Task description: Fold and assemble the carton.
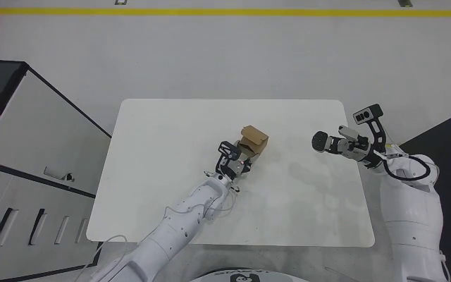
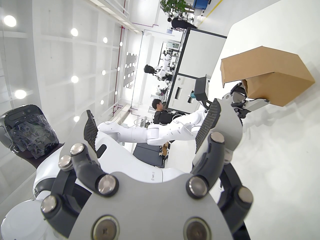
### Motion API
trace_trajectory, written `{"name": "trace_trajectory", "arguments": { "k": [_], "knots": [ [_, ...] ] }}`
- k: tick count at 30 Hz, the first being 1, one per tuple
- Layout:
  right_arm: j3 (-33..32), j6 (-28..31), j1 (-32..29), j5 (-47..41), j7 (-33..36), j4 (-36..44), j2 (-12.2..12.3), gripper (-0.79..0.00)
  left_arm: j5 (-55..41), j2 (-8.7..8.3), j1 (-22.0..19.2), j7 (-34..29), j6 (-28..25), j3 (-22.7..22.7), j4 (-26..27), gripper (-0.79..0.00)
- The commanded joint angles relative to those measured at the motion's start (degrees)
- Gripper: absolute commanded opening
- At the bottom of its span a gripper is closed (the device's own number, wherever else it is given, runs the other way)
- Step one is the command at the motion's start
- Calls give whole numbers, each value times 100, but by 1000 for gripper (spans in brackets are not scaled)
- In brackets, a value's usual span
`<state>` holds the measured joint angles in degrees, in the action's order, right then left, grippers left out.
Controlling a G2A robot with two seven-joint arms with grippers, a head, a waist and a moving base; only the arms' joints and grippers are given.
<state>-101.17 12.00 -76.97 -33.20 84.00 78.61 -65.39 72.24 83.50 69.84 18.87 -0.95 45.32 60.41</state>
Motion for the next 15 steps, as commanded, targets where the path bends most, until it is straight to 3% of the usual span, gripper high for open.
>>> {"name": "trace_trajectory", "arguments": {
  "k": [1,7,10,15],
  "knots": [
    [0,0,0,0,0,0,0,0,37,-2,10,-14,-37,10,11,-517],
    [0,0,0,0,0,0,0,0,113,-4,32,-61,-128,47,28,-496],
    [0,0,0,0,0,0,0,0,173,-3,28,-111,-159,55,6,-437],
    [0,0,0,0,0,0,0,0,243,10,12,-222,-219,46,-58,-409]
  ]
}}
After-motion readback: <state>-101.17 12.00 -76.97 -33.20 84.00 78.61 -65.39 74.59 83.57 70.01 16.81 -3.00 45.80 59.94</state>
